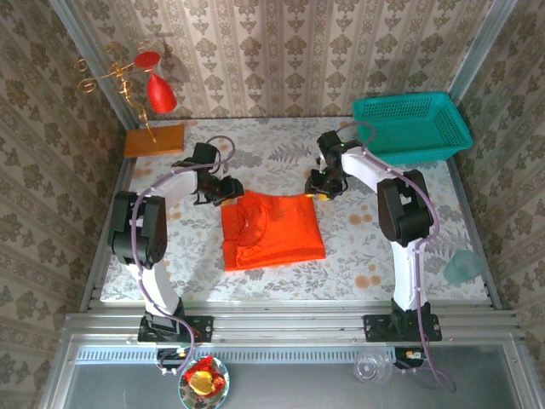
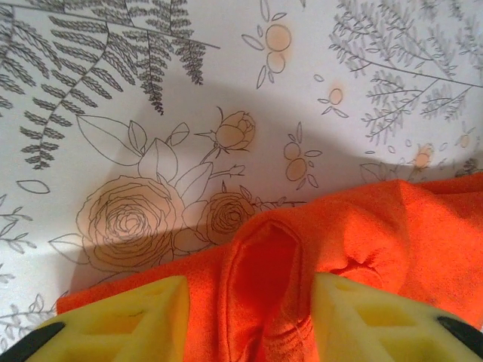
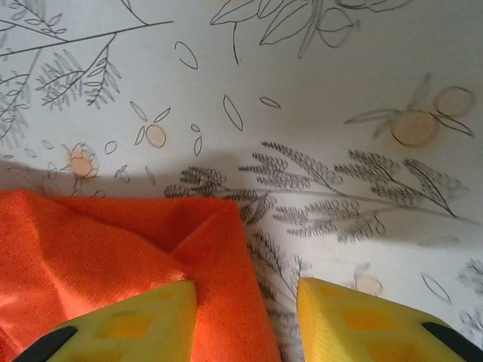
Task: Fold the inside-out t-shirt
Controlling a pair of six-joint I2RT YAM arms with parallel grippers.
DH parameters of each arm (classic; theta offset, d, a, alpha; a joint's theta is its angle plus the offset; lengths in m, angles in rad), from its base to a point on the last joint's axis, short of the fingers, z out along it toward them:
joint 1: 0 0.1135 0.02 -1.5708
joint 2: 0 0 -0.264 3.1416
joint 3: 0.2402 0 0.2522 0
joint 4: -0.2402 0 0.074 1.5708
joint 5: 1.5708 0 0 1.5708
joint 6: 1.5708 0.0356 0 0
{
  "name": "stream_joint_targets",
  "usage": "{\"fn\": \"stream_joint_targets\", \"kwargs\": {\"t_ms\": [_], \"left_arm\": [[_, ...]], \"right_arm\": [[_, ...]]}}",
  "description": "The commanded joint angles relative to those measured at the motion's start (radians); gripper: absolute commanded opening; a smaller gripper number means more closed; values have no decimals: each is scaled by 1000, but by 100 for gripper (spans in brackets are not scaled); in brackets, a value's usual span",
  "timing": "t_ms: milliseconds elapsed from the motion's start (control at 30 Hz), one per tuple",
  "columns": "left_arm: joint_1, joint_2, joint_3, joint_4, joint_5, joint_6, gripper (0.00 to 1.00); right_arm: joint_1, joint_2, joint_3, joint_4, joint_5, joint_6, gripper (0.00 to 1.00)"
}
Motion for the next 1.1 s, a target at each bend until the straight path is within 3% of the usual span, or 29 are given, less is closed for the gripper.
{"fn": "stream_joint_targets", "kwargs": {"t_ms": [0, 233, 600, 633, 733, 833, 1067], "left_arm": [[2, 33, 32, 13, 28, 16, 44], [1, 67, 13, 129, 138, -25, 37], [-3, 97, 18, 82, 116, -22, 38], [-3, 97, 22, 82, 120, -22, 36], [-4, 85, 28, 74, 129, -26, 12], [-12, 17, 13, 67, 113, -32, 0], [-26, -111, -19, -70, 19, 1, 0]], "right_arm": [[-2, 47, 35, -37, -34, -17, 39], [-5, 69, 12, -10, -34, -5, 24], [-12, 49, -14, 3, -36, 1, 22], [-13, 49, -14, 5, -39, 1, 21], [-13, 52, -15, 7, -41, 2, 15], [-15, 51, -19, 7, -29, 5, 4], [-19, 40, -28, 6, -18, 3, 0]]}}
